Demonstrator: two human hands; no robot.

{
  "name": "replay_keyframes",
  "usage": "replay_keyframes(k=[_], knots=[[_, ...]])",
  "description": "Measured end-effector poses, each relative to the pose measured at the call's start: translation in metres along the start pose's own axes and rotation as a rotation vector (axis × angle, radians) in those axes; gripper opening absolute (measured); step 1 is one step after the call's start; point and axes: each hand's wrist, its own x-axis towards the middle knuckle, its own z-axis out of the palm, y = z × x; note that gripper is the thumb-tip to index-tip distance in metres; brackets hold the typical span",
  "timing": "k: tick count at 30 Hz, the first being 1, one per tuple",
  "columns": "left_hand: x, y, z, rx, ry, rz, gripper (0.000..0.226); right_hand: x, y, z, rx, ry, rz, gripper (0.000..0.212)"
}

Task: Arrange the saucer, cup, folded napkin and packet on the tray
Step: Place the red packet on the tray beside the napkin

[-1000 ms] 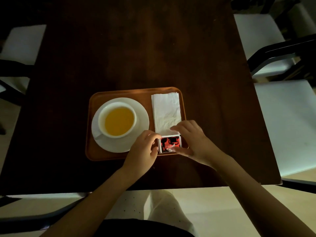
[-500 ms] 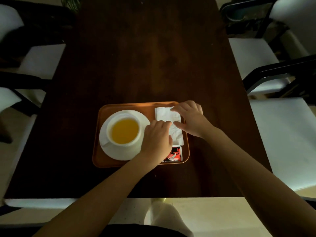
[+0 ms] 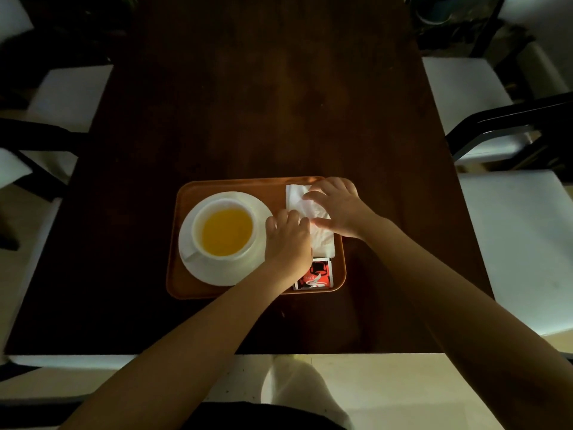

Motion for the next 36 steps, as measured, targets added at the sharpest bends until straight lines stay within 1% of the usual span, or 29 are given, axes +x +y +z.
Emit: replay_keyframes(k=[4, 6, 8, 10, 12, 13, 16, 18, 25, 28, 31, 33, 35, 36], knots=[[0.000, 0.001, 0.002, -0.087, 0.028, 0.012, 0.041, -0.002, 0.004, -0.002, 0.036, 0.003, 0.023, 0.052], [-0.007, 0.000, -0.002, -0.241, 0.095, -0.017, 0.040, -0.009, 0.000, -0.006, 0.119, 0.038, 0.039, 0.051], [-0.022, -0.004, -0.006, -0.428, 0.139, -0.104, 0.039, -0.024, -0.007, -0.008, 0.238, 0.123, 0.064, 0.047], [-0.042, -0.009, -0.009, -0.603, 0.100, -0.201, 0.039, -0.046, -0.016, -0.009, 0.308, 0.194, 0.087, 0.040], [-0.063, -0.010, -0.008, -0.721, 0.019, -0.250, 0.040, -0.068, -0.023, -0.004, 0.325, 0.175, 0.104, 0.035], [-0.070, -0.009, -0.007, -0.743, -0.011, -0.250, 0.040, -0.077, -0.027, -0.001, 0.324, 0.143, 0.107, 0.034], [-0.077, -0.003, -0.002, -0.756, -0.062, -0.246, 0.043, -0.094, -0.035, 0.010, 0.292, 0.053, 0.098, 0.036], [-0.075, 0.000, 0.000, -0.750, -0.084, -0.259, 0.043, -0.097, -0.037, 0.017, 0.262, 0.033, 0.087, 0.038], [-0.075, 0.004, 0.002, -0.715, -0.089, -0.264, 0.045, -0.102, -0.037, 0.023, 0.239, 0.057, 0.086, 0.041], [-0.076, 0.006, -0.003, -0.715, -0.066, -0.259, 0.045, -0.103, -0.038, 0.022, 0.257, 0.071, 0.095, 0.042], [-0.086, 0.002, -0.014, -0.747, 0.003, -0.254, 0.044, -0.097, -0.038, 0.015, 0.370, 0.108, 0.139, 0.042], [-0.100, -0.006, -0.023, -0.758, 0.087, -0.238, 0.044, -0.085, -0.041, 0.006, 0.462, 0.138, 0.166, 0.041], [-0.115, -0.021, -0.031, -0.734, 0.245, -0.229, 0.050, -0.067, -0.047, -0.004, 0.526, 0.123, 0.137, 0.042], [-0.121, -0.031, -0.034, -0.694, 0.335, -0.243, 0.056, -0.057, -0.052, -0.009, 0.565, 0.083, 0.092, 0.045]])
